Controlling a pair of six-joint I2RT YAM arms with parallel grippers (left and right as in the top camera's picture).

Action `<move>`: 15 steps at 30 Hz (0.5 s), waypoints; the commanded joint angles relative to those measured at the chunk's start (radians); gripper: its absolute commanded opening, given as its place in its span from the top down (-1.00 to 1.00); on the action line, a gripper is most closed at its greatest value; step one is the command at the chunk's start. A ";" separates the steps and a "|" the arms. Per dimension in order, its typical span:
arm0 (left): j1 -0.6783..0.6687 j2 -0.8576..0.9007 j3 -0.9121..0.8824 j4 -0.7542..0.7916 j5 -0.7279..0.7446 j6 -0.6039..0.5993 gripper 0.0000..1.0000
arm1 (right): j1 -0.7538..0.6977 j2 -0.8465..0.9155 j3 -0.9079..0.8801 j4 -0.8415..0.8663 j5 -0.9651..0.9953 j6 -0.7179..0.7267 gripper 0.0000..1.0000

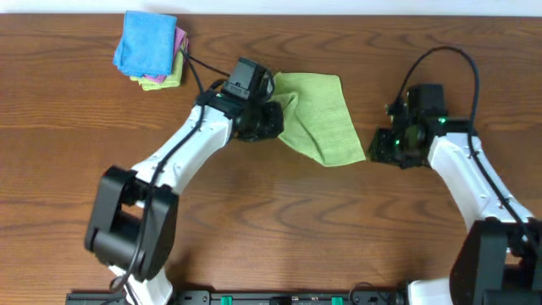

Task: Fold the cloth
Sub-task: 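Grasp the cloth's left and right edges with both grippers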

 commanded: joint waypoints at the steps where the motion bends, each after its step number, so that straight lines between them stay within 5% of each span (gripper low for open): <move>1: 0.010 -0.022 0.008 -0.076 -0.028 0.048 0.88 | 0.006 -0.006 -0.051 0.049 -0.052 0.034 0.06; 15: 0.010 -0.029 0.007 -0.264 -0.085 0.084 0.88 | 0.007 -0.003 -0.197 0.276 -0.109 0.225 -0.02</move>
